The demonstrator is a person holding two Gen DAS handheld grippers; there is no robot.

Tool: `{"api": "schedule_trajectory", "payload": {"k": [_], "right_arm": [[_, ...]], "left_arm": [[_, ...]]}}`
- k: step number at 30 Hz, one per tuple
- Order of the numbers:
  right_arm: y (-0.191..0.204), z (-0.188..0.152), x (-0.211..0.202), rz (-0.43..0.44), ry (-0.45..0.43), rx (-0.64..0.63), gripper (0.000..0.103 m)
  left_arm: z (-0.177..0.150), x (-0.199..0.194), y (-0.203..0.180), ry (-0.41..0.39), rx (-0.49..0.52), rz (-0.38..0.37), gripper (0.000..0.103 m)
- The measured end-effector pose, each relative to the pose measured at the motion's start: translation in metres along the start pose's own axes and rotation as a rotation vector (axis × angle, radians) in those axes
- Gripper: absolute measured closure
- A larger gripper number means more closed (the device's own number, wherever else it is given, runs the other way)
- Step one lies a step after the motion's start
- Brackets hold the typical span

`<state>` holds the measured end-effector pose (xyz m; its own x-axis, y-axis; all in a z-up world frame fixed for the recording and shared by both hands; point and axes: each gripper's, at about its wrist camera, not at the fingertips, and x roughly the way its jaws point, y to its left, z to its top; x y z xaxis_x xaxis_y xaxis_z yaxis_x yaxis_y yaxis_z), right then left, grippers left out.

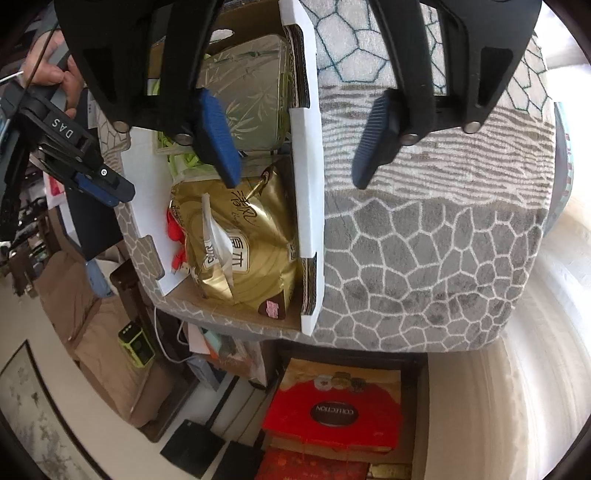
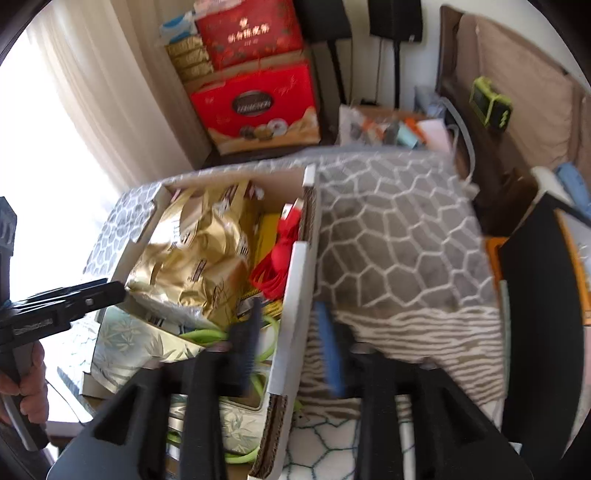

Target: Organize objects

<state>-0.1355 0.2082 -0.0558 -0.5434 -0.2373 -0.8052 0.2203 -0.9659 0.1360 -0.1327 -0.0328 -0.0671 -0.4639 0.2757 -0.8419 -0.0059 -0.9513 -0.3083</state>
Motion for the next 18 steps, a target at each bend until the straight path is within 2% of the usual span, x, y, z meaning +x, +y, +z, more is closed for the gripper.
{"api": "schedule_trajectory", "payload": {"k": [2,6,9,13,18], "right_arm": [[0.005,-0.003,-0.009,-0.017,-0.027,-0.019,0.046],[0.017,-0.014,-0.024,-0.044,-0.057,-0.045,0.035],[0.025,-0.023,-0.034,-0.068,-0.083,-0.063,0.027],[0.031,-0.033,-0.045,-0.068,-0.104,-0.06,0.022],[0.035,-0.046,-0.056,-0.086,-0.117,-0.054,0.016]], "left_arm": [[-0.003,-0.012,0.0,-0.033,-0.004,-0.006,0.036],[-0.015,-0.032,-0.009,-0.097,0.015,0.014,0.02],[-0.027,-0.044,-0.017,-0.141,0.051,0.055,0.013],[-0.044,-0.057,-0.027,-0.191,0.087,0.114,0.009],[-0.061,-0.067,-0.035,-0.226,0.113,0.152,0.003]]}}
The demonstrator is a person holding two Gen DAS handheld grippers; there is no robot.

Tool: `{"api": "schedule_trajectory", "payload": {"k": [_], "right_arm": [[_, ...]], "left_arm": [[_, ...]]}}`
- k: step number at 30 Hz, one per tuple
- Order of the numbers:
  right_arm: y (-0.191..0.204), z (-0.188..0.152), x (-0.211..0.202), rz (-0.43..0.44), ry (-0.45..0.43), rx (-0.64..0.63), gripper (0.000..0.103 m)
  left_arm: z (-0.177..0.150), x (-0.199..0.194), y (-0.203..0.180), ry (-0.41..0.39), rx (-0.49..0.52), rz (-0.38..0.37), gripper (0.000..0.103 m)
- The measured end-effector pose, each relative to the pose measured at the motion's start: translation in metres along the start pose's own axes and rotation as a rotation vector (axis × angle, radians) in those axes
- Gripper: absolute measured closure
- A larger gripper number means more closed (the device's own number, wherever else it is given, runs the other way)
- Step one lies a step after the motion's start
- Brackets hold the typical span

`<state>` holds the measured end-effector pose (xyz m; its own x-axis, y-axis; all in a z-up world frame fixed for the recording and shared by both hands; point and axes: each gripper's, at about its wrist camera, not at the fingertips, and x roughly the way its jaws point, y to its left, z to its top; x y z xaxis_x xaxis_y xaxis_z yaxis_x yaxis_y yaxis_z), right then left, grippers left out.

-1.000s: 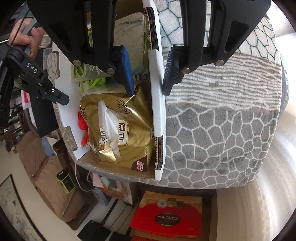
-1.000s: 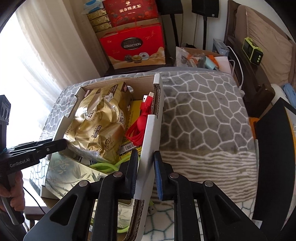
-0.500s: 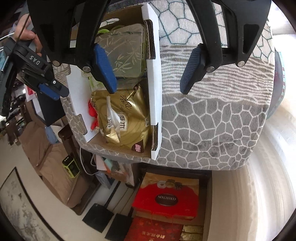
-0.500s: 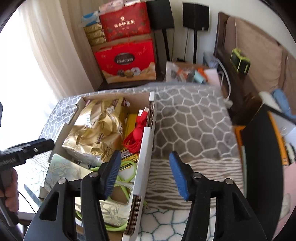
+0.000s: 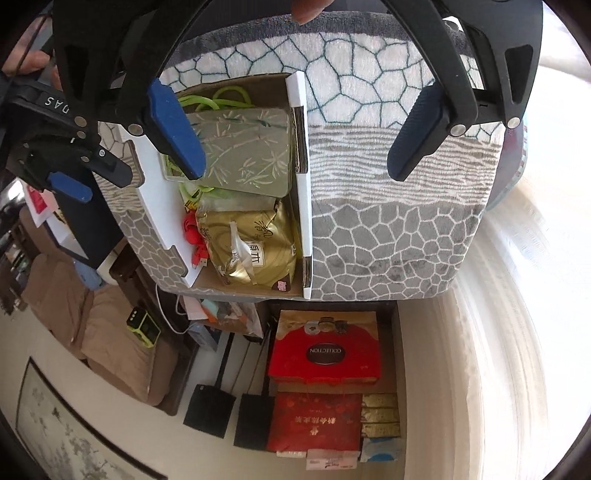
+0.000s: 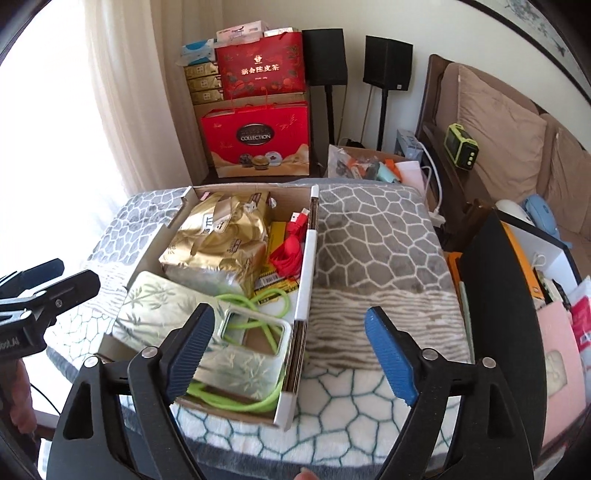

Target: Organize objects

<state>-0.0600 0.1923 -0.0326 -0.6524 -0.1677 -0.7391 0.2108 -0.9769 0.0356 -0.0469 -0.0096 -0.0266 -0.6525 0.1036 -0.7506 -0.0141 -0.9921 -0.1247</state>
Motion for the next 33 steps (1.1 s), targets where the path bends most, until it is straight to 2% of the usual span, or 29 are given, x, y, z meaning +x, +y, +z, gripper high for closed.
{"api": "schedule_trajectory", "payload": {"k": [4,8,18,33], "right_arm": [[-0.001,-0.008,-0.007,0.002,-0.006,0.016,0.013],[0.0,-0.016,-0.018,-0.021,-0.033,0.019,0.001],[0.006,-0.036,-0.034,-0.034,-0.045,0.016,0.001],[0.004,-0.046,-0.032,-0.043,-0.029,0.05,0.001]], "left_arm": [[-0.008,-0.01,-0.005,-0.023,0.011,0.032,0.0],[-0.017,-0.017,-0.005,-0.03,-0.002,0.054,0.0],[-0.041,-0.017,-0.005,-0.002,-0.008,0.1,0.0],[-0.046,-0.019,-0.007,-0.013,0.005,0.103,0.0]]}}
